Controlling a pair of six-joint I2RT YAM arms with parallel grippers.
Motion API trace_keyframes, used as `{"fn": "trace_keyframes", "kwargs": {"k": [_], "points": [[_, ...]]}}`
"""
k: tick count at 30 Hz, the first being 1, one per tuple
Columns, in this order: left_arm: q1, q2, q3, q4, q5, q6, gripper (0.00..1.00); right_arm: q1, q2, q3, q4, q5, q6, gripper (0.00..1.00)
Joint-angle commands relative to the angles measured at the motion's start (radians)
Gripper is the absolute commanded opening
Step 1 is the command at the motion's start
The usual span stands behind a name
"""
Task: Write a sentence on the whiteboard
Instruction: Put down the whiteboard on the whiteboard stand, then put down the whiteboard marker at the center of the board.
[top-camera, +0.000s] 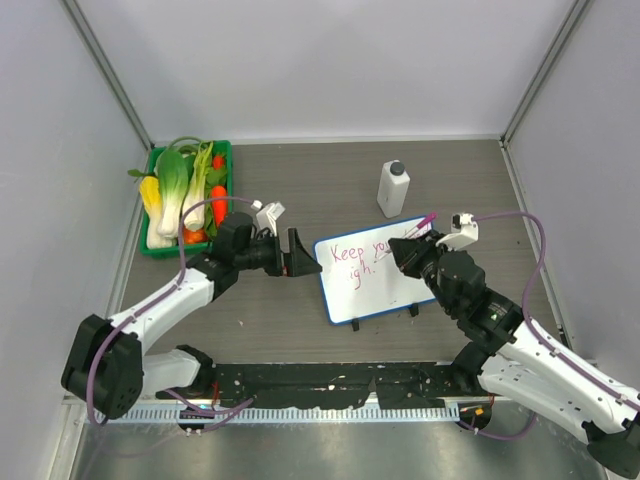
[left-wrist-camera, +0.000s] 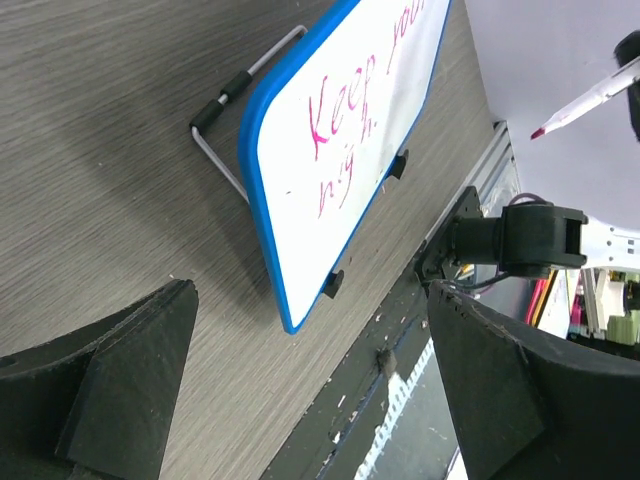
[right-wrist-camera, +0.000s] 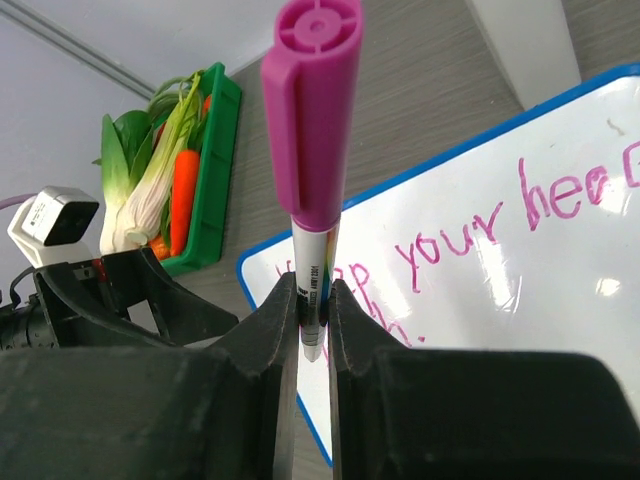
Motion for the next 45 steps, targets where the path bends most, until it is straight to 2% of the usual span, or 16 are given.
{"fn": "trace_keyframes", "kwargs": {"k": [1, 12, 22, 31, 35, 40, 42, 43, 45], "points": [[-0.002, -0.076, -0.022, -0.021, -0.073, -0.031, 1.0, -0.004, -0.025, 0.005, -0.04, -0.052, 0.119, 0.01], [-0.002, -0.236, -0.054, -0.195, -0.357, -0.085, 1.0, -0.005, -0.169, -0.101, -0.236, -0.114, 0.304, 0.01], [-0.002, -0.374, -0.1, -0.216, -0.604, -0.151, 1.0, -0.004, -0.174, -0.219, -0.408, -0.205, 0.411, 0.02], [-0.002, -0.386, -0.086, -0.224, -0.763, -0.166, 1.0, -0.002, -0.2, -0.331, -0.465, -0.236, 0.529, 0.02], [-0.002, -0.377, -0.083, -0.222, -0.805, -0.163, 1.0, -0.004, -0.244, -0.347, -0.497, -0.216, 0.583, 0.1], [-0.002, -0.36, -0.083, -0.212, -0.834, -0.16, 1.0, -0.004, -0.289, -0.348, -0.534, -0.185, 0.615, 0.24], [-0.002, -0.354, -0.087, -0.198, -0.843, -0.16, 1.0, -0.005, -0.3, -0.338, -0.549, -0.172, 0.615, 0.31], [-0.002, -0.349, -0.087, -0.193, -0.846, -0.16, 1.0, -0.005, -0.303, -0.327, -0.562, -0.165, 0.618, 0.39], [-0.002, -0.342, -0.083, -0.184, -0.86, -0.154, 1.0, -0.004, -0.3, -0.313, -0.582, -0.153, 0.623, 0.47]]}}
